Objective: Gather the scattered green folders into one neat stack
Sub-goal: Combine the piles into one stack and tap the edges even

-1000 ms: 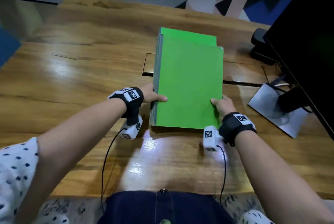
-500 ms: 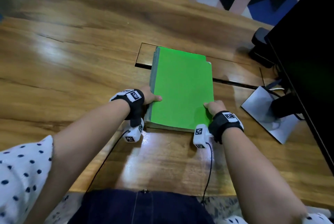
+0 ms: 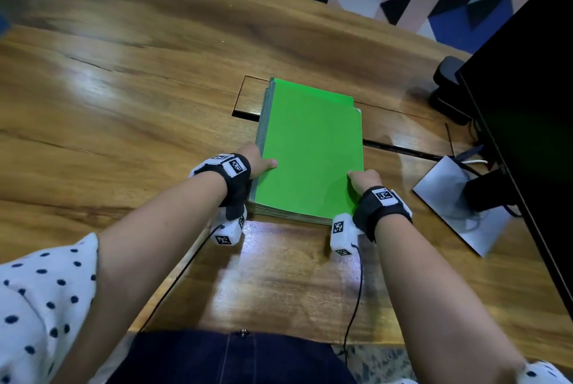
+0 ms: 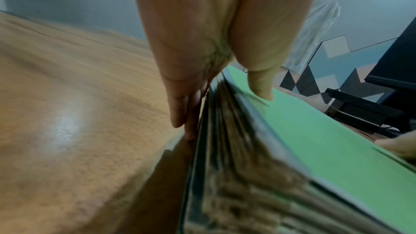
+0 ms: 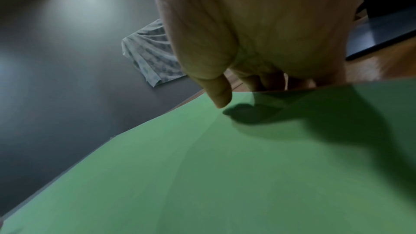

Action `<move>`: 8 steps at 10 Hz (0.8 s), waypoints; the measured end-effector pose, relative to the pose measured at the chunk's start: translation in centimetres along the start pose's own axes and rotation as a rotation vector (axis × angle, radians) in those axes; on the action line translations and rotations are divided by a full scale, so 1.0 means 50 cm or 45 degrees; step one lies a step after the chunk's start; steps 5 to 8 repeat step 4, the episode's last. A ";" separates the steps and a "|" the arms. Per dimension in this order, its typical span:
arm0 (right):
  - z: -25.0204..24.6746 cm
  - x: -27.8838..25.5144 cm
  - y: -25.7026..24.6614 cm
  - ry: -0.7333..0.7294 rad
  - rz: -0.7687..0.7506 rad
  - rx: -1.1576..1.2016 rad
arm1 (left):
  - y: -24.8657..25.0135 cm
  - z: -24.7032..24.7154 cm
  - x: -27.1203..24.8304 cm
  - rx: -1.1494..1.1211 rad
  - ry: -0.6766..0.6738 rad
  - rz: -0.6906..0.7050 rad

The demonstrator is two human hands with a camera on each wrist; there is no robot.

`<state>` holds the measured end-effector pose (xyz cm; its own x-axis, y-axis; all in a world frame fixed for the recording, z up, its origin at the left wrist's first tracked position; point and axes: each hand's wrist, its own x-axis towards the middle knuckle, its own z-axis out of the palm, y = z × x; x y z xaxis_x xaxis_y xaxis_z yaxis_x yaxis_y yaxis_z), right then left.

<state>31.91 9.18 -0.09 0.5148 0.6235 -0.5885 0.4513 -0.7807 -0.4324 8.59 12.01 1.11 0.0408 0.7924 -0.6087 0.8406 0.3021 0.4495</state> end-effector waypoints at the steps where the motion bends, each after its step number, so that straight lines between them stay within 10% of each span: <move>1: -0.021 -0.006 -0.018 0.153 -0.064 -0.157 | 0.006 0.001 -0.003 -0.050 -0.039 -0.020; 8: -0.007 -0.012 0.011 0.081 -0.059 -0.171 | -0.009 -0.014 -0.041 -0.189 -0.033 -0.008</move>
